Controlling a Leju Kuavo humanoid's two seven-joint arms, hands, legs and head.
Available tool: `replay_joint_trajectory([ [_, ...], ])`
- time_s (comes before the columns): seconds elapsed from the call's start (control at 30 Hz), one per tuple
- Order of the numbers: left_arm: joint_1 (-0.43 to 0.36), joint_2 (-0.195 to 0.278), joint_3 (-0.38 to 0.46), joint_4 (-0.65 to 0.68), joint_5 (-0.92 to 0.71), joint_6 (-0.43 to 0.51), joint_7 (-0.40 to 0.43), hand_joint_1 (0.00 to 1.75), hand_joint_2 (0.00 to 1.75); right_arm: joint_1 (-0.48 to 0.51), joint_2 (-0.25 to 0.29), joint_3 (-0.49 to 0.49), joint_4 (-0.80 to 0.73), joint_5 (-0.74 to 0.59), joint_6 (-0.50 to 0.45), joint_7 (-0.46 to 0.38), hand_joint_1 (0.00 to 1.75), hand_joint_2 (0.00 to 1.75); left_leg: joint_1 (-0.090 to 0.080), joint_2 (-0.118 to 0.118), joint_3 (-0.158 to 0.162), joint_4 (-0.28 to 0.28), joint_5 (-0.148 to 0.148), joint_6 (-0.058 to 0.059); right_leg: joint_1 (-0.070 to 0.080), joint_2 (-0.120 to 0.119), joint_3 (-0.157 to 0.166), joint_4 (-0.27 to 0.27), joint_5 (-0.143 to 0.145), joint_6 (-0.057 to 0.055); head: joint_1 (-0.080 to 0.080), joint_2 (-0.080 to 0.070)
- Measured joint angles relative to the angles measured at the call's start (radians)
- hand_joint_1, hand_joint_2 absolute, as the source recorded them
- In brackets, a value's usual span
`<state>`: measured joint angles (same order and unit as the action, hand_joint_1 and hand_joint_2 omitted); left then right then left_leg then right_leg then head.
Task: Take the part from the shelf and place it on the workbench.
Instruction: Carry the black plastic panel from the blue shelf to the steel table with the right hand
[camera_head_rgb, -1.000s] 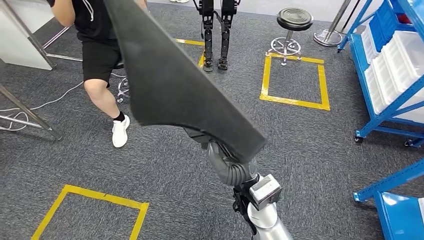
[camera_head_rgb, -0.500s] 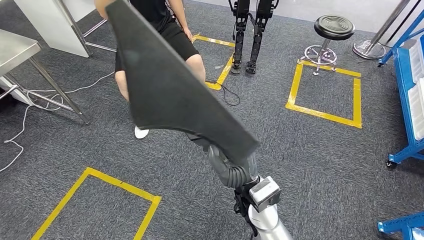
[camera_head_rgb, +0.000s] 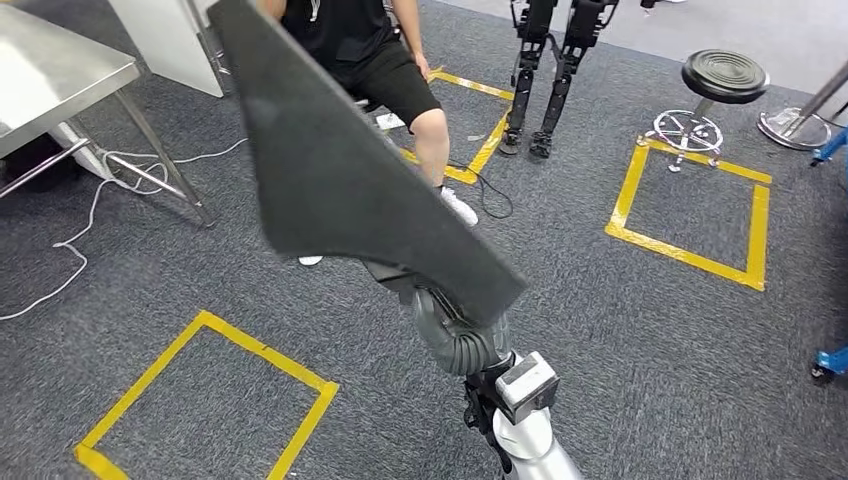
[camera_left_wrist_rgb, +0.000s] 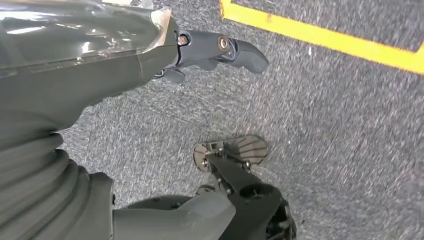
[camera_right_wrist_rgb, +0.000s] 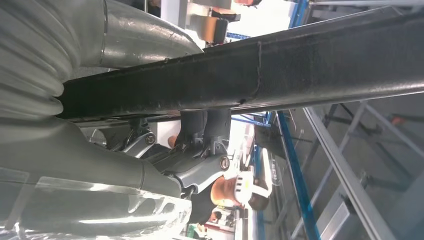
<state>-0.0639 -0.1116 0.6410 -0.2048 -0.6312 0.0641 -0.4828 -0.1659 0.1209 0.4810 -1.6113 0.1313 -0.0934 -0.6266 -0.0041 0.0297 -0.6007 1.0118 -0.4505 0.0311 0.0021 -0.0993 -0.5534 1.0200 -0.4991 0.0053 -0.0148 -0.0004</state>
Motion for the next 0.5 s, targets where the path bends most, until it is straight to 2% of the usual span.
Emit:
replay_joint_trajectory([
  [0.07,-0.001,0.001,0.001,0.000,0.000,-0.001,-0.014,0.00,1.75,0.001,-0.002,0.000,-0.001,-0.001,-0.003,-0.002,1.71,1.75,0.006,-0.020,0.010,-0.014,0.010,0.013,-0.001,0.036,-0.022,0.055,-0.030,0.001,0.002,0.000],
  [0.1,-0.002,0.001,0.002,0.000,0.000,-0.002,-0.021,0.00,1.75,0.003,-0.005,0.000,-0.001,-0.001,-0.005,-0.003,1.71,1.75,0.008,-0.030,0.011,-0.017,0.013,0.017,-0.005,0.062,-0.049,0.112,-0.055,-0.002,0.004,0.000],
  [0.13,-0.004,0.001,0.004,0.000,0.000,-0.004,-0.028,0.00,1.75,0.006,-0.008,0.000,-0.001,-0.002,-0.006,-0.004,1.71,1.75,0.009,-0.041,0.011,-0.017,0.014,0.019,-0.006,0.078,-0.082,0.180,-0.082,-0.006,0.006,0.000],
  [0.17,-0.004,0.001,0.007,0.000,0.000,-0.007,-0.035,0.00,1.75,0.010,-0.012,0.000,-0.001,-0.002,-0.008,-0.004,1.71,1.75,0.008,-0.054,0.011,-0.017,0.013,0.020,-0.009,0.087,-0.115,0.241,-0.101,-0.005,0.008,0.000],
  [0.2,-0.004,0.001,0.009,0.000,0.001,-0.009,-0.040,0.00,1.75,0.013,-0.015,0.000,-0.001,-0.002,-0.010,-0.004,1.71,1.75,0.008,-0.068,0.011,-0.017,0.013,0.020,-0.011,0.091,-0.134,0.272,-0.107,-0.001,0.008,0.000],
  [0.23,-0.003,0.001,0.011,0.000,0.002,-0.012,-0.045,0.00,1.75,0.016,-0.017,0.000,0.000,-0.002,-0.011,-0.004,1.71,1.75,0.008,-0.081,0.012,-0.016,0.013,0.020,-0.012,0.094,-0.136,0.266,-0.095,0.008,0.008,0.000],
  [0.27,-0.002,0.001,0.012,0.000,0.003,-0.014,-0.049,0.00,1.75,0.017,-0.018,0.000,0.000,-0.002,-0.012,-0.004,1.71,1.75,0.009,-0.094,0.013,-0.015,0.012,0.019,-0.015,0.098,-0.118,0.219,-0.069,0.018,0.008,0.000],
  [0.3,-0.001,0.001,0.013,0.000,0.004,-0.017,-0.054,0.00,1.75,0.017,-0.019,0.000,0.000,-0.002,-0.012,-0.004,1.71,1.75,0.009,-0.107,0.013,-0.012,0.011,0.016,-0.018,0.109,-0.086,0.145,-0.035,0.028,0.008,0.000],
  [0.33,-0.001,0.000,0.015,0.000,0.006,-0.019,-0.057,0.00,1.75,0.017,-0.019,0.000,0.000,-0.002,-0.012,-0.005,1.71,1.75,0.008,-0.119,0.013,-0.008,0.008,0.012,-0.020,0.123,-0.057,0.077,-0.008,0.032,0.009,0.000],
  [0.37,-0.001,0.000,0.015,0.000,0.008,-0.020,-0.058,0.00,1.75,0.017,-0.020,0.000,0.000,-0.002,-0.012,-0.006,1.71,1.75,0.007,-0.129,0.011,-0.005,0.005,0.006,-0.022,0.133,-0.033,0.028,0.012,0.032,0.009,0.000],
  [0.4,0.000,0.000,0.016,0.000,0.009,-0.020,-0.059,0.00,1.75,0.017,-0.021,0.000,0.000,-0.002,-0.012,-0.006,1.71,1.75,0.007,-0.136,0.009,-0.003,0.003,0.000,-0.022,0.140,-0.021,0.003,0.021,0.028,0.009,0.000],
  [0.47,0.004,0.000,0.018,0.000,0.012,-0.016,-0.060,0.00,1.75,0.016,-0.021,0.000,0.000,-0.001,-0.012,-0.008,1.71,1.75,0.011,-0.147,0.004,-0.003,0.004,-0.011,-0.020,0.130,-0.017,-0.002,0.025,0.014,0.008,0.000],
  [0.5,0.007,0.001,0.019,0.000,0.013,-0.014,-0.060,0.00,1.75,0.015,-0.020,0.000,0.000,-0.001,-0.012,-0.008,1.71,1.75,0.013,-0.144,0.002,-0.001,0.002,-0.016,-0.021,0.124,-0.015,-0.004,0.027,0.009,0.008,0.000],
])
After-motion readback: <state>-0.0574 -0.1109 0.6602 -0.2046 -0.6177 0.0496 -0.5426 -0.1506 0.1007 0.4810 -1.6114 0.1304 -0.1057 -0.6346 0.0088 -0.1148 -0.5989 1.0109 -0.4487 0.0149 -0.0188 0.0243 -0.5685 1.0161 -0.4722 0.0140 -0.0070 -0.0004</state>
